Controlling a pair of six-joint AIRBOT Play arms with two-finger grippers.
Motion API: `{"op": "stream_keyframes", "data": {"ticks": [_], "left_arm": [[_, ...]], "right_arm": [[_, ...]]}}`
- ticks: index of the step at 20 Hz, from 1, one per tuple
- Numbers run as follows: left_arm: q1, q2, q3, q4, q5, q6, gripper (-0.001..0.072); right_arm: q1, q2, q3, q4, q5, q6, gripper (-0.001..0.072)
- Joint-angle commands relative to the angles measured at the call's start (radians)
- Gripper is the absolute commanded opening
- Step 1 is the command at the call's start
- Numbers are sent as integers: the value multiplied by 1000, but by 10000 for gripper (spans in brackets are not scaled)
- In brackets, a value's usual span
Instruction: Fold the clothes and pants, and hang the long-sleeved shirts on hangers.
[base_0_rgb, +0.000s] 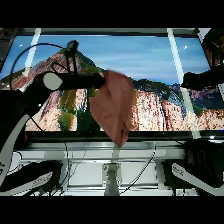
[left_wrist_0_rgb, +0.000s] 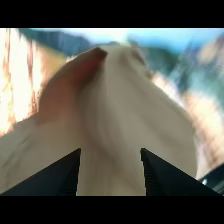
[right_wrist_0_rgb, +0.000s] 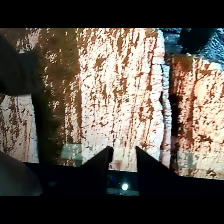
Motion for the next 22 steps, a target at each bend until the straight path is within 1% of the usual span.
{"op": "stream_keyframes", "data": {"ticks": [1,3,4,5,6,7,8,10,11,12,14,15,16,18,19,20,21,22], "left_arm": [[-8,-48,0,148,-90,-10,442],[20,-27,1,147,-87,-11,442],[33,-14,0,147,-87,-11,441],[43,-4,0,148,-88,-11,412],[53,4,0,148,-90,-11,290],[61,8,0,151,-94,-11,134],[69,8,0,152,-105,-11,16],[82,4,-4,204,-149,-11,13],[92,3,-19,243,-179,-11,12],[111,-1,-42,243,-215,-11,12],[160,-6,-111,186,-286,-11,12],[185,-11,-154,142,-301,-11,12],[204,-18,-192,82,-301,-11,13],[219,-48,-237,-55,-299,-10,17],[215,-72,-239,-93,-293,11,154],[209,-95,-239,-131,-279,48,431],[204,-121,-239,-179,-268,65,561],[203,-148,-239,-216,-266,64,561]], "right_arm": [[1,-3,0,-34,-72,-2,266],[1,-15,0,-33,-124,-1,259],[1,-23,0,-34,-151,-1,199],[1,-32,0,-33,-174,-1,15],[1,-45,0,-31,-195,-1,11],[1,-58,0,-26,-204,-1,11],[1,-75,0,-12,-201,-1,9],[-2,-124,0,82,-164,-21,6],[-3,-160,0,185,-122,-64,5],[-8,-208,0,335,-57,-121,5],[-8,-303,0,614,62,-217,7],[-7,-341,0,707,82,-232,8],[-8,-371,0,764,74,-232,10],[-8,-400,0,776,-4,-221,15],[-8,-401,0,778,-51,-213,65],[-8,-401,0,780,-81,-198,193],[-8,-401,5,780,-93,-198,289],[-8,-401,9,779,-96,-198,328]]}}
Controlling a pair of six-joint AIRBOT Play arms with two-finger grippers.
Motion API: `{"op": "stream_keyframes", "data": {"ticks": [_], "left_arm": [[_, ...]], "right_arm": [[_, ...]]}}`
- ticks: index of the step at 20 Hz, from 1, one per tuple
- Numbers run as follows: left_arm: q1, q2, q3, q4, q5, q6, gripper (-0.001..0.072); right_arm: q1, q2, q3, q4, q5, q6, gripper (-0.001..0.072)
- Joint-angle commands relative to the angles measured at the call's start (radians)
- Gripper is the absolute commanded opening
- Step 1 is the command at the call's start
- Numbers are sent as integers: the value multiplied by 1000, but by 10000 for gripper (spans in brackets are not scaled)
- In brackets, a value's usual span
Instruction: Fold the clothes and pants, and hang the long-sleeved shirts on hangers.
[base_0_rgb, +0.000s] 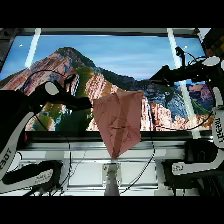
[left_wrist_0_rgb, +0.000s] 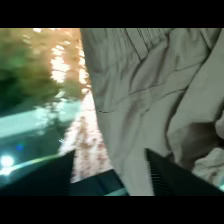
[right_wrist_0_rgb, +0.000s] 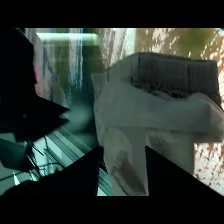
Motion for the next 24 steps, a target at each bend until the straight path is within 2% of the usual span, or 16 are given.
{"op": "stream_keyframes", "data": {"ticks": [1,5,7,13,16,19,24], "left_arm": [[2,-87,-20,-172,5,38,561],[0,-177,-20,-267,6,69,551],[0,-200,-20,-274,6,83,463],[3,-237,-13,-238,0,83,465],[56,-216,8,-216,-19,82,465],[89,-212,13,-214,31,82,465],[53,-261,14,-292,129,82,466]], "right_arm": [[0,-19,13,64,-41,-1,331],[0,-17,21,63,-41,-1,331],[0,-17,21,64,-41,-1,331],[0,-17,21,64,-32,-1,331],[0,-17,21,63,-13,-1,331],[0,-18,21,63,-21,-1,332],[0,-18,21,63,-19,-1,333]]}}
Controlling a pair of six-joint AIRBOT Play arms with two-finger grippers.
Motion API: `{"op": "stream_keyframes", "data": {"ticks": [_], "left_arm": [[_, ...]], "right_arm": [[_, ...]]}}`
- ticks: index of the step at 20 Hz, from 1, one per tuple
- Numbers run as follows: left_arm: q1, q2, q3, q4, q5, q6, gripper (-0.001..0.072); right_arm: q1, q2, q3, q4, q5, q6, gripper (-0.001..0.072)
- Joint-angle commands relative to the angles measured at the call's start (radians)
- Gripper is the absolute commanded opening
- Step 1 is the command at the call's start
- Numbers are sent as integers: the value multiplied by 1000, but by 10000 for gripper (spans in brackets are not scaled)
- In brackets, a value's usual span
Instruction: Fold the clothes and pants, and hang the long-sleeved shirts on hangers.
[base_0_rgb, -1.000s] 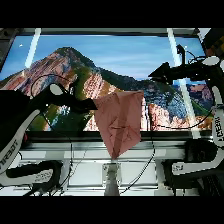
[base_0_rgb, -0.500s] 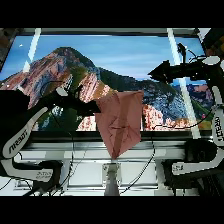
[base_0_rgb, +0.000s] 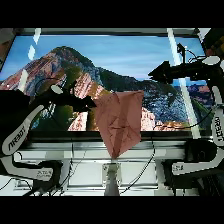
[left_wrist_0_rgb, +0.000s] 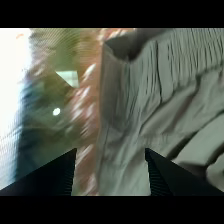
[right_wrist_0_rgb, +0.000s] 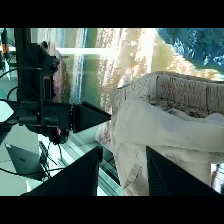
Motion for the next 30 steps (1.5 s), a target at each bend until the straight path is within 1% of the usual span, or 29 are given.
{"op": "stream_keyframes", "data": {"ticks": [1,4,6,7,8,9,11,13,14,17,20,22,23,24,25,26,28,30], "left_arm": [[-20,-30,2,-43,56,0,466],[-39,-52,3,-53,56,1,464],[-41,-61,3,-85,56,1,455],[-41,-62,3,-106,56,2,318],[-41,-62,4,-130,56,26,61],[-39,-62,7,-156,55,66,13],[-39,-60,24,-175,44,98,11],[-38,-48,30,-168,46,135,9],[-37,-39,30,-145,54,135,10],[-37,-11,29,-58,64,130,9],[-46,-10,29,-57,63,127,9],[-56,-10,29,-57,63,127,9],[-60,-10,29,-57,59,127,10],[-65,-10,29,-56,56,127,10],[-71,-10,29,-56,55,127,10],[-77,-10,29,-56,52,127,10],[-90,-10,29,-56,52,127,10],[-101,-10,29,-56,52,127,10]], "right_arm": [[0,0,1,0,2,0,333],[0,0,1,0,2,0,333],[0,0,1,0,2,0,333],[0,0,1,0,2,0,333],[0,0,1,0,2,0,333],[0,0,1,-8,2,0,333],[-1,0,1,-73,9,1,333],[0,-1,-3,-217,47,59,333],[0,-1,-16,-265,67,72,333],[6,-8,-103,-279,75,76,336],[49,-21,-212,-275,60,73,342],[89,-27,-228,-275,-5,72,343],[103,-27,-224,-266,-47,72,355],[114,-27,-214,-257,-90,80,445],[121,-27,-203,-259,-131,97,488],[125,-27,-192,-258,-172,123,509],[127,-27,-185,-260,-249,213,518],[127,-29,-185,-262,-278,269,518]]}}
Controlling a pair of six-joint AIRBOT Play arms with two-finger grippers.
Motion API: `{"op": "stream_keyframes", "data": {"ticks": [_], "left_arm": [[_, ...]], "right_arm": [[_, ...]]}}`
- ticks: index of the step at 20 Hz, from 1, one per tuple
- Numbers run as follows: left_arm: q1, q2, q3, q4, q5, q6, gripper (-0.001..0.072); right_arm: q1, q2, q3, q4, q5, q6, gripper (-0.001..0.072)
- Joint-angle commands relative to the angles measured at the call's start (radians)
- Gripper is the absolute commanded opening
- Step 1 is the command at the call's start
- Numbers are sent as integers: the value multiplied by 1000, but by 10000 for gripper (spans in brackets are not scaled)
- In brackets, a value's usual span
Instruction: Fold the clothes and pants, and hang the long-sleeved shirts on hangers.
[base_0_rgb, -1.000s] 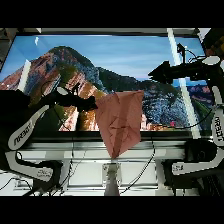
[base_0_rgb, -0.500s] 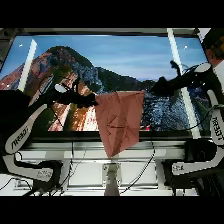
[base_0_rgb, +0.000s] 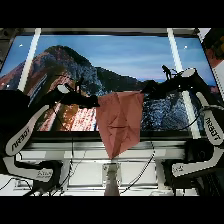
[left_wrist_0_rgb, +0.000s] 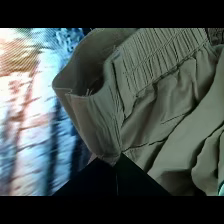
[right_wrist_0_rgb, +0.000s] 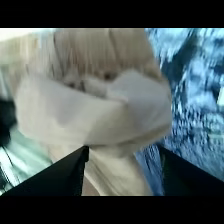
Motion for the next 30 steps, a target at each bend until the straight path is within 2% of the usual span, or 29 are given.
{"op": "stream_keyframes", "data": {"ticks": [1,6,7,8,9,10,12,15,17,20,22,25,27,28,29,30], "left_arm": [[-21,0,1,1,-3,0,10],[-32,0,1,0,-3,0,10],[-34,1,1,1,-2,0,10],[-34,1,1,1,3,0,10],[-33,2,1,1,17,0,9],[-30,6,1,1,43,0,9],[-26,21,1,2,94,-22,9],[-61,37,-5,2,84,-48,8],[-106,47,-20,22,112,-87,8],[-149,69,-44,106,186,-210,8],[-171,73,-51,106,204,-249,9],[-221,72,-52,90,227,-261,10],[-256,72,-52,71,237,-263,11],[-269,71,-52,53,240,-263,12],[-276,69,-52,21,241,-263,12],[-278,67,-52,-10,247,-263,12]], "right_arm": [[11,-2,3,-10,-97,114,517],[74,-32,3,-33,-150,132,507],[89,-39,4,-32,-163,132,445],[100,-42,4,-32,-169,132,268],[101,-41,6,-32,-173,131,53],[100,-41,13,-33,-176,130,11],[90,-43,41,-37,-204,130,9],[88,-71,99,-34,-316,129,7],[89,-124,159,-30,-315,129,6],[87,-198,256,-30,-313,130,6],[86,-254,364,-27,-314,129,7],[107,-332,540,-28,-350,121,8],[127,-362,612,-29,-423,101,29],[138,-372,640,-37,-470,99,182],[144,-374,660,-50,-501,99,455],[146,-373,682,-71,-513,97,571]]}}
